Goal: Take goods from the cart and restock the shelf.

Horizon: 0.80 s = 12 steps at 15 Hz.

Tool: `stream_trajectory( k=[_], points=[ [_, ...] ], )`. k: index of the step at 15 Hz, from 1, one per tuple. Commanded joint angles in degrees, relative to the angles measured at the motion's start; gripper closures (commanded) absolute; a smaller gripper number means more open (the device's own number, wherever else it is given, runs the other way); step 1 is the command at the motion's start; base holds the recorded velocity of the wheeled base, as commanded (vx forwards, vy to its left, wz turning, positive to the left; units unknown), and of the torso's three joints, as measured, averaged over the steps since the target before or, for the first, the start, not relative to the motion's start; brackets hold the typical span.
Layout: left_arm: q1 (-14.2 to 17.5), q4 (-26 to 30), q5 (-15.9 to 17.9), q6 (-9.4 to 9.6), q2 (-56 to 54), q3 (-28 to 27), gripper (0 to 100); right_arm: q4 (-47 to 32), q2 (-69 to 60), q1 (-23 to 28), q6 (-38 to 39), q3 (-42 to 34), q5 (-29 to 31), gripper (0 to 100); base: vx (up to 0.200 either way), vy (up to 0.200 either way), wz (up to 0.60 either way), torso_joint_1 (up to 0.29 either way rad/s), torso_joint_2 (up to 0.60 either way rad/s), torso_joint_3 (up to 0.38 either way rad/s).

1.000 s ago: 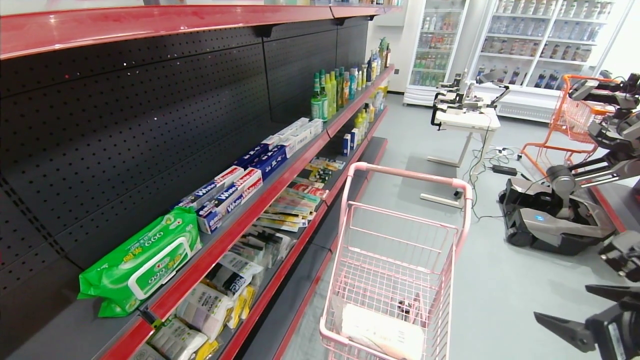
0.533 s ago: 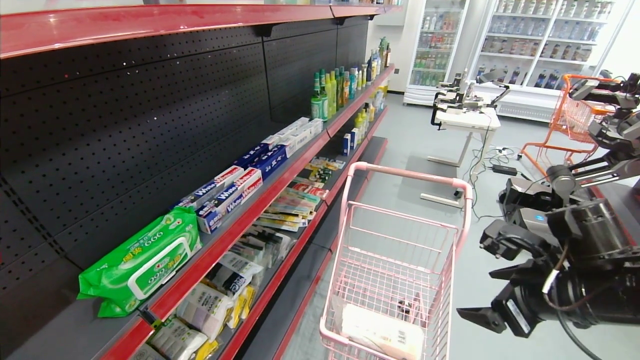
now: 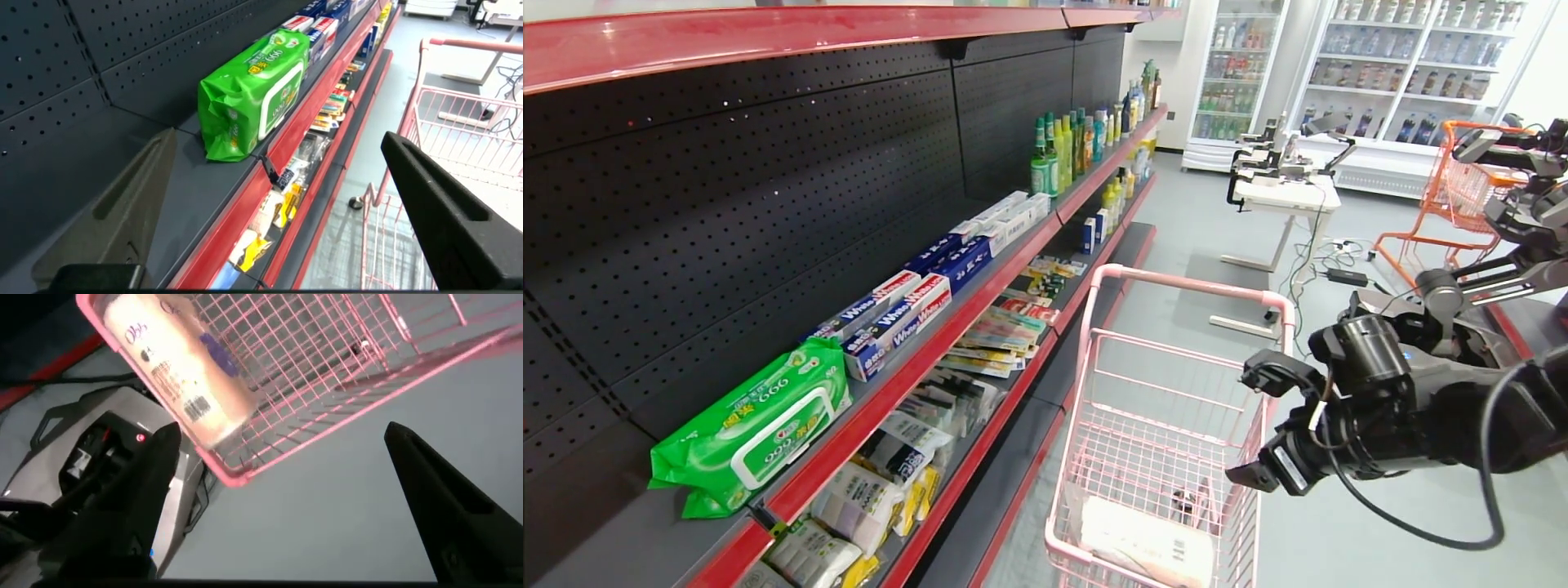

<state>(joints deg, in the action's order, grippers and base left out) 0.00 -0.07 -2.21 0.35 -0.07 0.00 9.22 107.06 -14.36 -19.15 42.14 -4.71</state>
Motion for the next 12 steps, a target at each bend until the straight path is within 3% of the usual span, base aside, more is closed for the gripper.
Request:
stream_trajectory(
  k=[1,12],
  points=[
    [0.0,0.0,0.0,0.0,0.1,0.0,0,0.2,8.3,-2.5,-0.4,5.8,-0.1,0,0.0,0.0,0.0,0.0,0.0,0.0],
    [0.0,0.0,-0.1,0.0,0.1,0.0,0,1.5,21.9,-13.5,-6.1,11.8,2.3,0,0.0,0.0,0.0,0.0,0.0,0.0]
  ],
)
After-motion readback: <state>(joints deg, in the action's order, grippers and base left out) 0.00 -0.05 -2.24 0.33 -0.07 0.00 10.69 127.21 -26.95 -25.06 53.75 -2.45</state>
